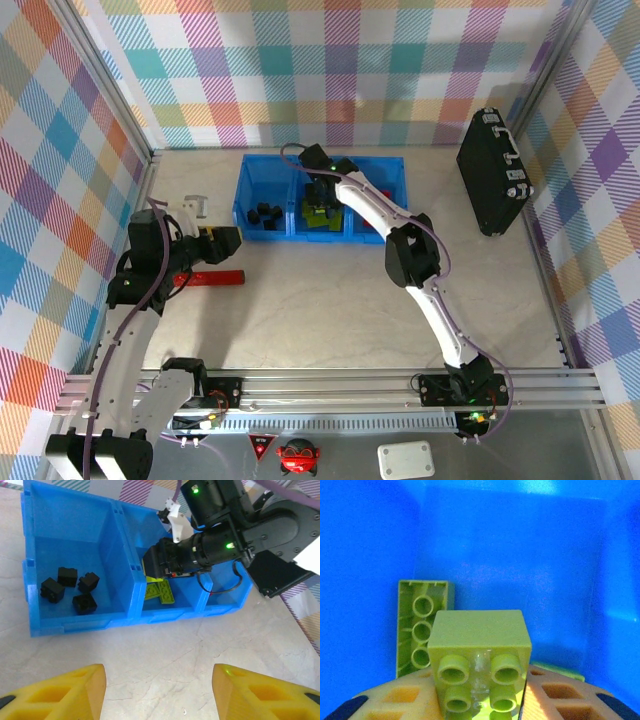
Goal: Sort the legos into containers by color
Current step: Place the lego in the container.
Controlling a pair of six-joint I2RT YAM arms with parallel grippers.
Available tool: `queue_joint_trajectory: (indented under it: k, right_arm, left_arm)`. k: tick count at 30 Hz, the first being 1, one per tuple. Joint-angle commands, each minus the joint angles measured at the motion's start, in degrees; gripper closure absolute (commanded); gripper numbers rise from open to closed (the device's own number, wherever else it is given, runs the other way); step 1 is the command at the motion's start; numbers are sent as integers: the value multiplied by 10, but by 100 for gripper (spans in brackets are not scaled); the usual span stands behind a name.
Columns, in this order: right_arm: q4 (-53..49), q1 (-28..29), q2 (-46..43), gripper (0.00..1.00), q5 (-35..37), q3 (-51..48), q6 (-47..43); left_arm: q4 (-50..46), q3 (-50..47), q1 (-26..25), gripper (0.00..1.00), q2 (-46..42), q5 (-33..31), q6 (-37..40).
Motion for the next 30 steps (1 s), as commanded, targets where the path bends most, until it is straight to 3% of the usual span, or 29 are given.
queue_joint_trajectory:
  k: [1,13,30]
  right_arm:
    - [40,-9,16,60,-6,20,-8]
    - [55,-14,52,56,-20,41,-1]
    - [-12,-10,-74,51,-34,23,3]
  left_arm:
    - [20,-7,6,41,-11,24,8]
    - [26,-11,6,41,-19,29,7]
    - [19,-9,7,41,-30,4,9]
